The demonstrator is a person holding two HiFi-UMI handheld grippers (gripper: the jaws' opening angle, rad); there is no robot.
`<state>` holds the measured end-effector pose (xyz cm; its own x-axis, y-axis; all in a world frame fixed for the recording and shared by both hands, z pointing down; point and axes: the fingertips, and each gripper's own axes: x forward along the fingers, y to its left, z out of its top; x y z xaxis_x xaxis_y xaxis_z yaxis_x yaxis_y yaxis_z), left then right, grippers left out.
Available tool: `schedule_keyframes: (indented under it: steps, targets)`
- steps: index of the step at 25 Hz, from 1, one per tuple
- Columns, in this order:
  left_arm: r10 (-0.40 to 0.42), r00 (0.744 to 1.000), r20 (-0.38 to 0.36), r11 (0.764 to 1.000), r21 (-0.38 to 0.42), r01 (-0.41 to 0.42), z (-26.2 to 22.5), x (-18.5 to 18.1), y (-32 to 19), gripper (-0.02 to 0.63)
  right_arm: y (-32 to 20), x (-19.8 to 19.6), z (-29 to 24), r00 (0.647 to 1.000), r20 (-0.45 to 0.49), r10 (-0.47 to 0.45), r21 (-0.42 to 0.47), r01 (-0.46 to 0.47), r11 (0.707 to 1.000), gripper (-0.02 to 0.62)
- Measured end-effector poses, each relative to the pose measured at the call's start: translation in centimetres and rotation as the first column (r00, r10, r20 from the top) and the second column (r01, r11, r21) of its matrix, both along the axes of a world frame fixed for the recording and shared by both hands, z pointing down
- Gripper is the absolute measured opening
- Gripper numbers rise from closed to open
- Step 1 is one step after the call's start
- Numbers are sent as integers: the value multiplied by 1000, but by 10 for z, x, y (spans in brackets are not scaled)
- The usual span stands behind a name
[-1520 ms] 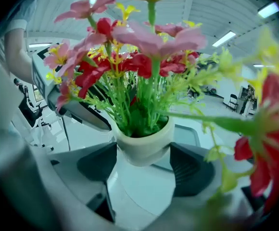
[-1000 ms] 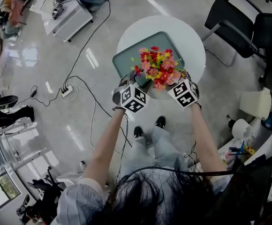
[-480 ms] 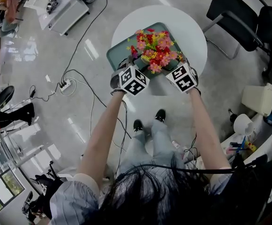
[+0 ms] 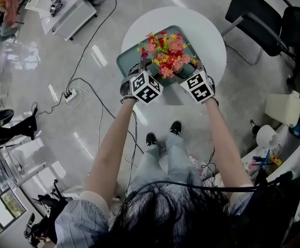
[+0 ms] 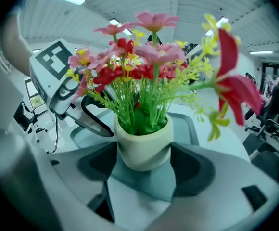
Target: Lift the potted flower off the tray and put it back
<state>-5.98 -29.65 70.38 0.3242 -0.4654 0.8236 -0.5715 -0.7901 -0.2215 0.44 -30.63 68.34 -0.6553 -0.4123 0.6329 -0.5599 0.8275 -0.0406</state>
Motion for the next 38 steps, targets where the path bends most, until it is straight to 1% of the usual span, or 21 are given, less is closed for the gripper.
schedule_keyframes:
  steps: [3, 5, 8, 14, 22, 24, 28, 32, 34, 36, 38]
  targets:
    - [-7, 1000, -19, 1000, 22, 7, -11, -3, 7, 224, 0, 3, -12, 1000, -18, 7, 40, -6, 999, 339]
    - [-22, 999, -47, 999, 33, 23, -21, -7, 18, 224, 5, 7, -21, 999, -29, 25, 61, -23, 998, 339]
    - [-45, 993, -112, 998, 40, 50, -39, -12, 41, 223, 20, 11, -33, 997, 6, 78, 60, -79, 995, 337]
    - [-90, 969, -231, 993, 51, 105, -80, -22, 90, 222, 61, 10, -68, 989, 48, 138, 80, -141, 987, 336]
    - [-124, 932, -341, 982, 92, 165, -131, -26, 151, 222, 126, 2, -123, 980, 99, 171, 133, -183, 974, 319]
    - [-129, 924, -359, 978, 106, 177, -141, -27, 166, 222, 142, 0, -136, 978, 112, 178, 146, -193, 970, 306]
    - [-134, 905, -405, 972, 123, 199, -160, -30, 193, 222, 167, -1, -153, 968, 136, 211, 166, -232, 959, 256]
    - [-103, 878, -468, 967, 158, 198, -188, -31, 218, 222, 192, -7, -174, 958, 169, 231, 179, -261, 949, 224]
    - [-79, 873, -482, 965, 182, 188, -201, -32, 231, 222, 210, -12, -181, 956, 177, 235, 181, -266, 947, 212]
    - [-72, 870, -488, 964, 190, 187, -207, -35, 246, 222, 228, -17, -185, 953, 187, 236, 183, -270, 945, 196]
    - [-68, 861, -504, 963, 192, 188, -215, -41, 259, 221, 246, -24, -188, 949, 201, 242, 181, -279, 943, 171]
